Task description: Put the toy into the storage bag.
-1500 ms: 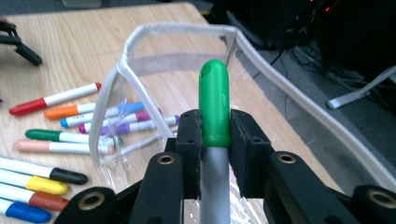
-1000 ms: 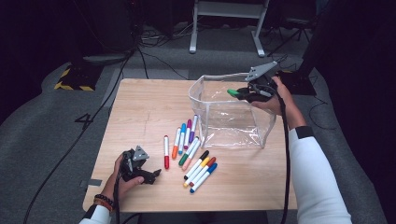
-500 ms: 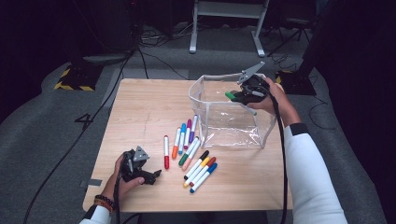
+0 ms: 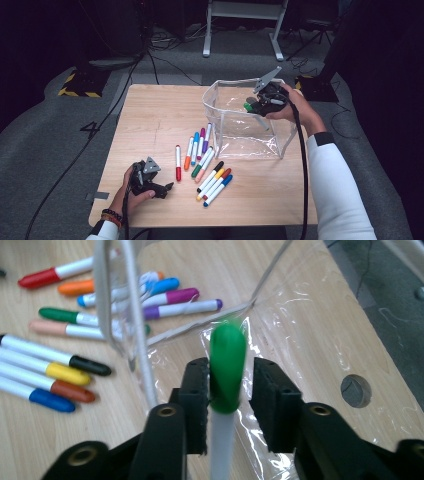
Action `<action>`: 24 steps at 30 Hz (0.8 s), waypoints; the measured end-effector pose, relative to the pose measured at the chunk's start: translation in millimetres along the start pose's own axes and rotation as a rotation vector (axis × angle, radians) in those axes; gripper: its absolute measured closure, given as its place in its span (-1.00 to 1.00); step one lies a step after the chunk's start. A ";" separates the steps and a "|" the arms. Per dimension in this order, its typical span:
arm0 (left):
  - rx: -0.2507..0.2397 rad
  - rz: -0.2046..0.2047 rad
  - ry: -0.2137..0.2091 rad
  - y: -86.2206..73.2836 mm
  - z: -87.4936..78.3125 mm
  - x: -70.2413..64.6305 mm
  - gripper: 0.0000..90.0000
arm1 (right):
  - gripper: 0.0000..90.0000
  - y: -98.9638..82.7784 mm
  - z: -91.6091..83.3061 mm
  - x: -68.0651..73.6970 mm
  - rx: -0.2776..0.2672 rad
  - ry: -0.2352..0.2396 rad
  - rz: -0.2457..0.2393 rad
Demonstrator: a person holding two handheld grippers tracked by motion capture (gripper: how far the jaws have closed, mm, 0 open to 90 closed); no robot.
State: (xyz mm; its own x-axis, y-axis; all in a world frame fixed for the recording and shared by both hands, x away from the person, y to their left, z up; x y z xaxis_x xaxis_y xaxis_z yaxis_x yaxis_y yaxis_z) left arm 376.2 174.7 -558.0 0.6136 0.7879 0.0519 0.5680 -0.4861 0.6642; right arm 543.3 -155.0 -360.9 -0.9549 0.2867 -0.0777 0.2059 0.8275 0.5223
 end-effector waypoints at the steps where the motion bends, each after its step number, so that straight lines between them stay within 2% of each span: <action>1: 0.000 0.000 0.000 0.0 0.0 0.0 -0.98 | 0.48 0.0 0.3 -1.0 -0.011 -0.001 0.014; 4: -0.001 0.000 0.000 0.1 0.1 -0.1 -0.98 | 0.35 0.8 -0.9 -3.5 -0.055 -0.032 0.044; 8: -0.001 0.000 0.000 0.0 0.1 -0.1 -0.98 | 0.21 2.4 -5.7 -0.8 -0.122 -0.045 0.064; 15: -0.001 0.000 0.000 0.1 0.1 -0.1 -0.98 | -0.11 1.1 -29.7 8.0 -0.278 -0.094 0.103; 24: -0.001 0.000 0.000 0.0 0.1 -0.1 -0.98 | -0.13 -13.4 -61.6 33.3 -0.405 -0.134 0.112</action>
State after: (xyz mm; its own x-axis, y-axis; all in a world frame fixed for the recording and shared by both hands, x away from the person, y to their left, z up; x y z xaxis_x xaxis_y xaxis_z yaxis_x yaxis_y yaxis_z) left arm 376.2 174.5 -558.0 0.6135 0.7880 0.0517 0.5673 -0.4854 0.6652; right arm 495.5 -186.2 -318.2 -0.8897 0.4461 -0.0968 0.1808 0.5392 0.8225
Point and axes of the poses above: each handheld gripper's, and its own axes: z roughly forward along the jaws, y roughly out of its top, x roughly to its left, the point moved 7 cm from there along z, roughly forward along the jaws, and after that the axes turned 5 degrees about y, right-handed, at the moved point
